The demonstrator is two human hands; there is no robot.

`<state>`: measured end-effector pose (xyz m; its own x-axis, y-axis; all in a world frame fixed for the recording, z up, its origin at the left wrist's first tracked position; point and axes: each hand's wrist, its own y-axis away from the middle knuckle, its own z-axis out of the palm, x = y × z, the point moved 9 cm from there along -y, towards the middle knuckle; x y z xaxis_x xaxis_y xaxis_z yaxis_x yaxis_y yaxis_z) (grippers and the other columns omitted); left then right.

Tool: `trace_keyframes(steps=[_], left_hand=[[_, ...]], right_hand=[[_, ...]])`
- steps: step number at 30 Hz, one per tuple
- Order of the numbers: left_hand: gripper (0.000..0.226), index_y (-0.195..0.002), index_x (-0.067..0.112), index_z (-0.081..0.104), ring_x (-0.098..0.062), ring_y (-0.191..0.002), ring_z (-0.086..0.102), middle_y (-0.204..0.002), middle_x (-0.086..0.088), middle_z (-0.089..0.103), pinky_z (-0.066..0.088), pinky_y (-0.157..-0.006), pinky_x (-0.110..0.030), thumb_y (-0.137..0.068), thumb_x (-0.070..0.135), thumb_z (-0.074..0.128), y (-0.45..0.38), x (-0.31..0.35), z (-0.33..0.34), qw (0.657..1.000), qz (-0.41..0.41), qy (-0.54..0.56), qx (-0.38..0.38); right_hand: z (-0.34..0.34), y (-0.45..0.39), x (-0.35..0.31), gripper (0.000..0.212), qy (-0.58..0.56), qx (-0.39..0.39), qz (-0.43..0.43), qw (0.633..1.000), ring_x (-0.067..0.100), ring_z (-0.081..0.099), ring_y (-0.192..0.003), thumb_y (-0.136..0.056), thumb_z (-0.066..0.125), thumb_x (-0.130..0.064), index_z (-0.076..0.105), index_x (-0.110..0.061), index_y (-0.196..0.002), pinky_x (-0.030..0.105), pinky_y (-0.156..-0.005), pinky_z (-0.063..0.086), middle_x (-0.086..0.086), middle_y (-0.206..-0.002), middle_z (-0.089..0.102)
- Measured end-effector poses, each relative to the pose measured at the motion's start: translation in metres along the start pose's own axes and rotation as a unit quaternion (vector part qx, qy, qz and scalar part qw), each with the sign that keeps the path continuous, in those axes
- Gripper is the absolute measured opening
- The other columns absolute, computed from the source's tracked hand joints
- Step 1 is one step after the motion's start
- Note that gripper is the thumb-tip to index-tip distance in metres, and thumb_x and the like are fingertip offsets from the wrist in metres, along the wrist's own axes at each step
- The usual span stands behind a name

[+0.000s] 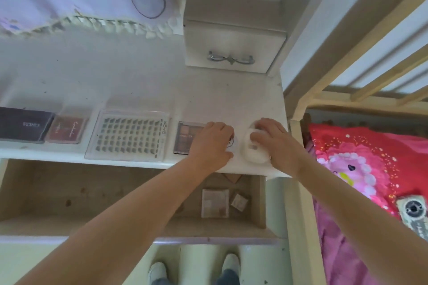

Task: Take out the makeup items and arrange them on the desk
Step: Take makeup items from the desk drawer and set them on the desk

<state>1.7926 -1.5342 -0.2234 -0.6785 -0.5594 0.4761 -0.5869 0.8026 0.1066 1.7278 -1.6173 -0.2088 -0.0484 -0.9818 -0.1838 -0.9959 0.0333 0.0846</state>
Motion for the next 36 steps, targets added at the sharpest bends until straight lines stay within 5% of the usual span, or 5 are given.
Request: trace_keyframes(steps=[13,18,26,32,36], left_hand=[[0.044,-0.115,0.008,0.055,-0.032,-0.129,0.035,-0.138,-0.012,0.043,0.03,-0.103,-0.043,-0.075,0.02,0.07,0.019,0.012,-0.009,0.994,-0.062,-0.064,0.055],[0.033,-0.081,0.0,0.067,-0.038,-0.087,0.064,-0.094,-0.02,0.067,0.051,-0.077,-0.041,-0.052,0.0,0.082,0.071,0.02,-0.003,0.988,-0.001,-0.064,0.144],[0.024,-0.077,-0.001,0.067,-0.036,-0.073,0.064,-0.081,-0.019,0.067,0.054,-0.065,-0.036,-0.055,-0.002,0.076,0.074,0.034,-0.015,0.968,0.055,-0.078,0.231],[0.048,-0.13,0.01,0.037,-0.031,-0.12,0.041,-0.13,-0.013,0.042,0.043,-0.087,-0.039,-0.084,0.009,0.052,0.102,-0.041,0.12,0.946,-0.171,-0.116,-0.248],[0.06,-0.137,0.01,0.03,-0.031,-0.129,0.031,-0.141,-0.012,0.03,0.039,-0.097,-0.04,-0.084,0.012,0.057,0.093,-0.057,0.142,0.946,-0.181,-0.096,-0.25]], right_hand=[[0.012,0.005,0.029,0.044,-0.121,-0.038,-0.035,0.991,0.032,0.03,-0.132,-0.084,0.043,0.005,0.044,-0.002,-0.127,0.028,-0.103,0.027,0.015,-0.146,0.029],[-0.01,0.045,0.019,0.033,-0.092,0.147,-0.047,0.984,0.052,0.05,-0.109,-0.073,0.034,0.002,0.057,0.005,-0.097,0.055,-0.091,0.037,0.035,-0.111,0.055],[-0.012,0.075,-0.019,0.02,-0.14,0.201,-0.082,0.966,0.024,0.052,-0.078,-0.077,0.045,0.0,0.063,0.008,-0.081,0.025,-0.071,0.043,0.02,-0.076,0.062],[0.118,0.078,-0.051,0.028,-0.06,-0.249,-0.01,0.967,0.029,0.049,-0.107,-0.087,0.041,-0.004,0.05,-0.004,-0.114,0.034,-0.085,0.042,0.014,-0.114,0.051],[0.147,0.058,-0.051,0.035,0.006,-0.275,0.09,0.957,0.031,0.046,-0.114,-0.091,0.038,-0.001,0.042,-0.003,-0.125,0.035,-0.09,0.042,0.018,-0.127,0.043]])
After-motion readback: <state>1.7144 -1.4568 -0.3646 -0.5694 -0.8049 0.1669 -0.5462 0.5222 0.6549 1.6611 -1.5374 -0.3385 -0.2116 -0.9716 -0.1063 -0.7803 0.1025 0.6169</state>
